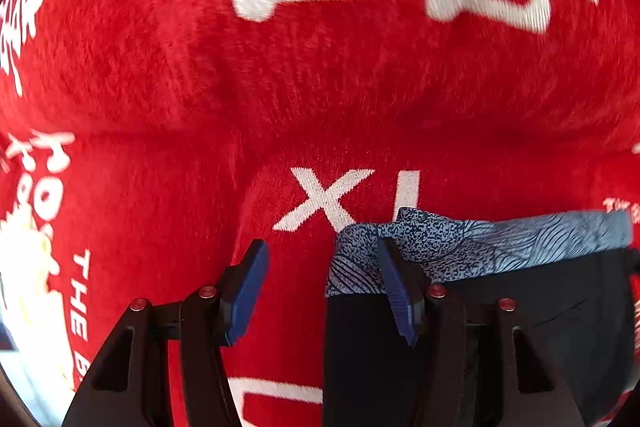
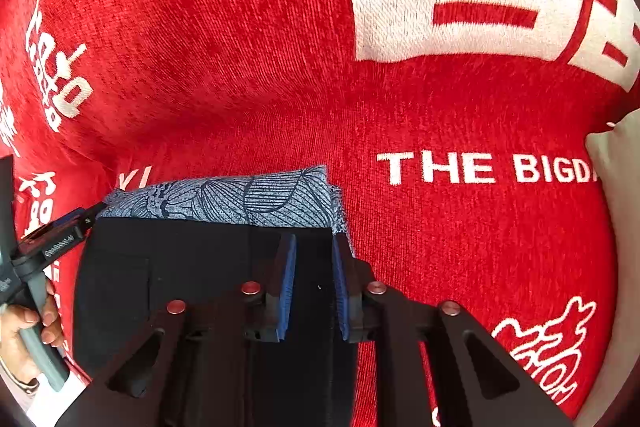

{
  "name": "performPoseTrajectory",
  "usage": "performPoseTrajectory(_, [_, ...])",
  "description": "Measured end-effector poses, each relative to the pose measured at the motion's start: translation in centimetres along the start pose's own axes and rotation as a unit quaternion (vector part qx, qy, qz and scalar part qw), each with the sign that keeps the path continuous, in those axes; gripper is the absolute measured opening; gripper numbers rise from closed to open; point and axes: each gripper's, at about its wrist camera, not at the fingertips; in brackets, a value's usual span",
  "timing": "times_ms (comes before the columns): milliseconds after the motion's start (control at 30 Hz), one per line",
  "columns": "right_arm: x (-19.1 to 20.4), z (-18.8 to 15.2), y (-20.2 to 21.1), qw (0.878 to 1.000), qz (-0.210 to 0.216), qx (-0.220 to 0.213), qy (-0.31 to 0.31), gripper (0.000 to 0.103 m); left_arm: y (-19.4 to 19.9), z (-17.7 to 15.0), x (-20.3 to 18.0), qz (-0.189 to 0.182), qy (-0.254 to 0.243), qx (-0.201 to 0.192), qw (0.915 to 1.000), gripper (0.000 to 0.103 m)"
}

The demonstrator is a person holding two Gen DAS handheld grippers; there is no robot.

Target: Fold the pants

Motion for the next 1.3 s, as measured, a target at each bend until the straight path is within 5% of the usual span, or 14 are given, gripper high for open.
performPoseTrajectory(100, [-0.3, 0.3, -0.2, 1.0, 0.01, 0.001, -0.011, 0.019, 0.0, 0.0, 0.0, 0.015, -0.003, -0.003, 0.9999, 0.058])
performPoseTrajectory(333, [-2.7, -2.5, 4.2, 0.999, 0.03, 0.002, -0.037, 0.022, 6.1, -2.5, 2.5, -0.027, 0.027, -0.034, 0.9987, 0.058])
performPoseTrajectory(567, [-2.3, -7.8, 7.1, 0.998, 0.04, 0.007, -0.044, 0.022, 9.2, -7.2, 0.6, -0.069, -0.009, 0.005, 0.9976, 0.058])
performPoseTrajectory(733, [-0.3, -10.2, 6.6, 1.0, 0.026, 0.018, -0.004, 0.022, 7.6, -10.2, -1.9, -0.078, -0.023, 0.041, 0.9958, 0.058])
performPoseTrajectory(833, [-0.6, -10.4, 5.0, 0.999, 0.016, 0.04, -0.007, 0.022, 7.2, -10.5, -1.8, -0.065, -0.017, 0.031, 0.9972, 0.071])
performPoseTrajectory(900, [-1.1, -10.6, 4.5, 0.999, 0.024, 0.043, -0.02, 0.026, 6.8, -10.5, -1.3, -0.067, -0.006, 0.033, 0.9972, 0.078])
performPoseTrajectory(1033, [-1.4, -11.1, 4.1, 0.999, 0.002, 0.035, -0.018, 0.05, 6.2, -10.4, -0.2, -0.075, 0.02, 0.037, 0.9963, 0.086])
performPoseTrajectory(1300, [-1.9, -11.2, 4.2, 0.998, -0.006, 0.045, -0.036, 0.052, 6.4, -10.2, -0.3, -0.072, 0.023, 0.04, 0.9963, 0.086])
Point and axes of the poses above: each gripper's, at about its wrist camera, not at the fingertips, and y roughly against the way its jaws point, x to its left, z to its top, and after that the axes turned 7 degrees about -z, right-handed
